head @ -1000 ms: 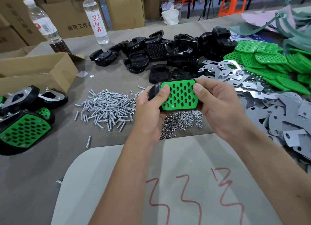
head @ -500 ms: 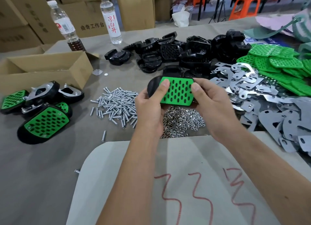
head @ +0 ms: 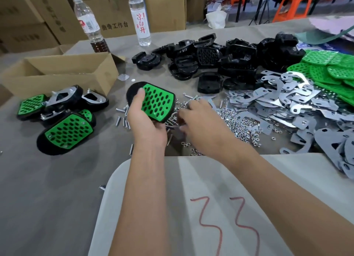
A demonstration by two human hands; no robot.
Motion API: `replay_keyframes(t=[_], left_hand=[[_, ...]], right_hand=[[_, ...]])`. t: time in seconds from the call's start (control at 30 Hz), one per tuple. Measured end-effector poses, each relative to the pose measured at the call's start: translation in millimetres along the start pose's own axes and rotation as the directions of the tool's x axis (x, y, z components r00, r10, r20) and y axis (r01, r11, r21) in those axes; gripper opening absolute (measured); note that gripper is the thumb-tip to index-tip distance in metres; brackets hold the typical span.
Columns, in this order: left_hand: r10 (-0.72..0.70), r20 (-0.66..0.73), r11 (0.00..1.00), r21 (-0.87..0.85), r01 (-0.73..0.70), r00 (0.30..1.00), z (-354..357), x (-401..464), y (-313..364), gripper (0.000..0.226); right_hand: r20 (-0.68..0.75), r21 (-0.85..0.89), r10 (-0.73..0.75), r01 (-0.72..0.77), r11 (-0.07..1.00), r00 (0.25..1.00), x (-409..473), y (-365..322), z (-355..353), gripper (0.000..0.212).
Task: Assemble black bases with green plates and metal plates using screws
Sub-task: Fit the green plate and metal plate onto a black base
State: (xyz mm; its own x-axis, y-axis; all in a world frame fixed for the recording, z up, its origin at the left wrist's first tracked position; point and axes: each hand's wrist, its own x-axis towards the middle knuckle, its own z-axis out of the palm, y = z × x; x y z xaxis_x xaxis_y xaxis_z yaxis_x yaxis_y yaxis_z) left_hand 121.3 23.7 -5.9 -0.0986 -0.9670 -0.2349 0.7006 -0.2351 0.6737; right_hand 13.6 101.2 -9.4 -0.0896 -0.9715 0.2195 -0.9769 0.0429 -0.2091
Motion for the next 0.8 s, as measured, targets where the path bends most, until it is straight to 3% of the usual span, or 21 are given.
replay_keyframes(t=[0.07,0.13,0.3,0.43,0.63,0.8], left_hand=[[-0.039,0.036,0.999,0.012,0.039,0.999,3.7,-2.5,-3.3,0.006],[-0.054,0.09,0.991,0.127,0.043,0.994,7.7,-5.2,-8.2,0.016],[-0.15,0.339,0.846,0.529,-0.057,0.929,13.5,-17.4,-29.0,0.013],[-0.162,0.479,0.785,0.593,-0.182,0.863,17.7,-27.0,-44.4,0.016],[-0.087,0.553,0.744,0.589,-0.315,0.829,18.2,-27.9,-48.8,0.016],[-0.035,0.6,0.67,0.607,-0.427,0.799,19.9,-32.1,-53.9,0.015]], right_hand=[[-0.13,0.238,0.133,-0.1,0.966,0.983,-10.6,17.3,-8.7,0.003],[-0.272,0.459,0.306,-0.156,0.875,0.913,-23.6,37.7,-16.4,0.012],[-0.405,0.706,0.479,-0.068,0.705,0.779,-55.3,65.6,-26.4,0.015],[-0.438,0.717,0.479,-0.025,0.697,0.761,-57.1,70.7,-24.7,0.007],[-0.48,0.691,0.444,0.014,0.723,0.757,-54.6,66.1,-22.6,0.009],[-0.583,0.464,0.322,-0.019,0.886,0.746,-54.0,63.8,-21.7,0.006]])
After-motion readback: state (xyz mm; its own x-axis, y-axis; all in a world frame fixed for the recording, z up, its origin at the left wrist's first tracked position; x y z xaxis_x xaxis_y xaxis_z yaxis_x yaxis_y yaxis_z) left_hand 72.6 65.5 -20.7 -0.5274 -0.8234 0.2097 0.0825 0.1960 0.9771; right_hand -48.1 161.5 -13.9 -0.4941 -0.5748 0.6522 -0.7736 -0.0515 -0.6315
